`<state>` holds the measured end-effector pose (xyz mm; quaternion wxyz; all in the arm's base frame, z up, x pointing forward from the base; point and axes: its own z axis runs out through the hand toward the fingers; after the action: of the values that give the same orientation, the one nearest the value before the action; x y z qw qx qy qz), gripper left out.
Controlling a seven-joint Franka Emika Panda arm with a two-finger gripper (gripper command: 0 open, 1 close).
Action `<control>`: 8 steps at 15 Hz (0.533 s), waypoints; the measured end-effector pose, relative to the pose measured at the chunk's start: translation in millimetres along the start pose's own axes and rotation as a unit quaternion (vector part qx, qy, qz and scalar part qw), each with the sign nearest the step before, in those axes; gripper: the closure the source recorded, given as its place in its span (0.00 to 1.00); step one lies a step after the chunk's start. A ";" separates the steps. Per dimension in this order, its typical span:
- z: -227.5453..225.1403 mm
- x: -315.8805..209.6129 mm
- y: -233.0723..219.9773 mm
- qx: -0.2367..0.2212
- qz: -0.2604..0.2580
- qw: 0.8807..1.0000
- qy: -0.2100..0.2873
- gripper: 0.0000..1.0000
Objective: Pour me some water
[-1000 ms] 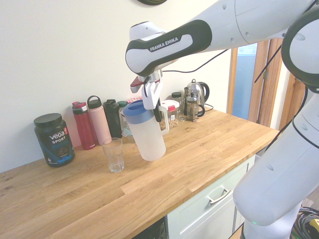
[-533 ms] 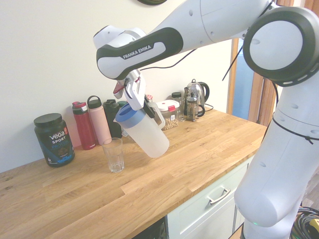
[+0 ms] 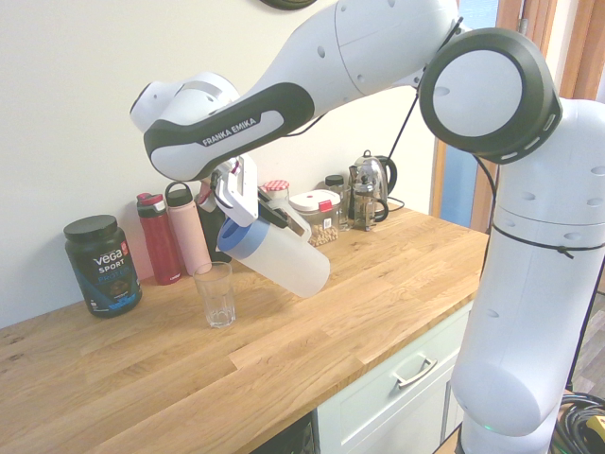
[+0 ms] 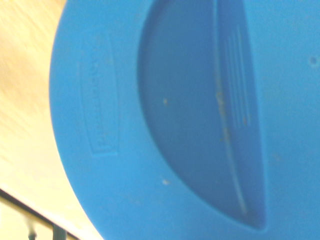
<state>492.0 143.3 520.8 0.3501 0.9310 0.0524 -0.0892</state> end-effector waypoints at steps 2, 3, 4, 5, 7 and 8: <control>-0.1 0.2 -8.1 -0.025 -0.007 1.000 -0.004 1.00; -1.4 -0.9 -11.8 -0.034 -0.010 0.999 -0.006 1.00; -3.0 -2.2 -15.1 -0.046 -0.013 0.999 -0.009 1.00; -4.8 -3.4 -18.4 -0.057 -0.014 0.998 -0.010 1.00; -9.5 -4.0 -25.5 -0.076 -0.016 0.997 -0.011 1.00; -12.2 -3.3 -30.0 -0.085 -0.016 0.996 -0.011 1.00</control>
<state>485.6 173.8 511.2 0.4272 0.8958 0.0708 -0.1005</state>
